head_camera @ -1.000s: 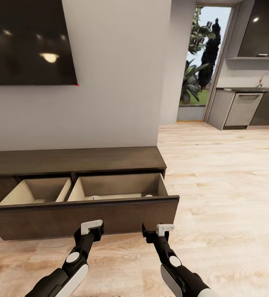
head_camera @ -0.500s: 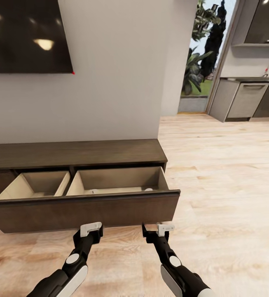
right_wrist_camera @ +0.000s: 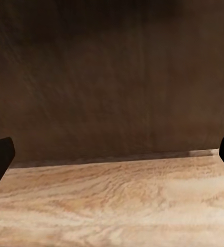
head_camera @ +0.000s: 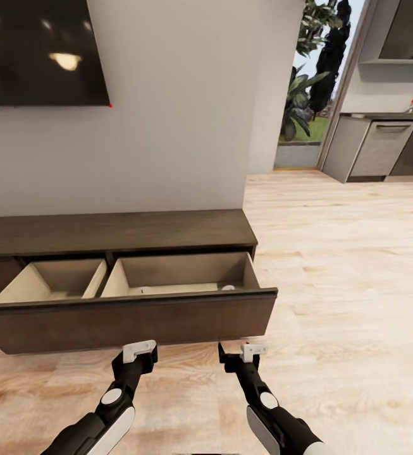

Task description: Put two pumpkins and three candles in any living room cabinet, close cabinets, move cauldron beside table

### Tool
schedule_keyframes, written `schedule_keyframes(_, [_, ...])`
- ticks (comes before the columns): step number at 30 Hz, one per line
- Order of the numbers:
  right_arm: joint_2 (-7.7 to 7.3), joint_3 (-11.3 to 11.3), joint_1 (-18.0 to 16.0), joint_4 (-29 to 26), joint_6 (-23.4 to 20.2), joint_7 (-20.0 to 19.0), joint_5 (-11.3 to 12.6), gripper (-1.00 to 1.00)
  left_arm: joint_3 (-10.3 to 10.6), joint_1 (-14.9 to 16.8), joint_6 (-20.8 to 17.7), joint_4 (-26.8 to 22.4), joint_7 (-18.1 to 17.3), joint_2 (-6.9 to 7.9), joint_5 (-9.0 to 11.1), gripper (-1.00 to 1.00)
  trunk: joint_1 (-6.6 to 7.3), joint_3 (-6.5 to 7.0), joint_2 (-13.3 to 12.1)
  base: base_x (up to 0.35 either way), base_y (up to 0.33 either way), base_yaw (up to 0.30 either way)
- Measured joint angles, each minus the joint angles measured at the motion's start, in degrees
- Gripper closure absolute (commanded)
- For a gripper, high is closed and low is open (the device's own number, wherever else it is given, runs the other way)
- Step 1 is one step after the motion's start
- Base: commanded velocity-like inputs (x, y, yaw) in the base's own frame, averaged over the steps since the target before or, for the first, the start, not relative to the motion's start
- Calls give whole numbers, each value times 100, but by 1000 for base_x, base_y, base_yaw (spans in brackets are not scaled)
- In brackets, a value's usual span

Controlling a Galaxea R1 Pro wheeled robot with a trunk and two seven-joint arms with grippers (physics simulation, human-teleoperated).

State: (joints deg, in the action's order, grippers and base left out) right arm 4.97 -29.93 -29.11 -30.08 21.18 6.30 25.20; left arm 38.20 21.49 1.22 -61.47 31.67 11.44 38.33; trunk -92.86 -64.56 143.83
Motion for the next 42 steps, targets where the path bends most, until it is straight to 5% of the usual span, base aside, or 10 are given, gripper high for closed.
schedule_keyframes(16, [0, 0, 0, 0, 0, 0, -1, -100, -22, 1, -3, 2, -18, -3, 24, -100, 2, 0, 0, 275, -6, 0])
schedule_keyframes(29, [0, 0, 0, 0, 0, 0, 5, -100, 14, 1, -3, 2, -1, 1, 2, -100, -1, 0, 0, 26, -9, 0])
schedule_keyframes(37, [0, 0, 0, 0, 0, 0, 10, -100, 64, 1, 2, 45, 24, -5, -14, -100, -22, -177, 10, 0, 0, 0])
schedule_keyframes(42, [0, 0, 0, 0, 0, 0, 7, -100, 44, 2, 4, 168, 41, -22, -466, -100, -29, -244, 15, 0, 0, 0])
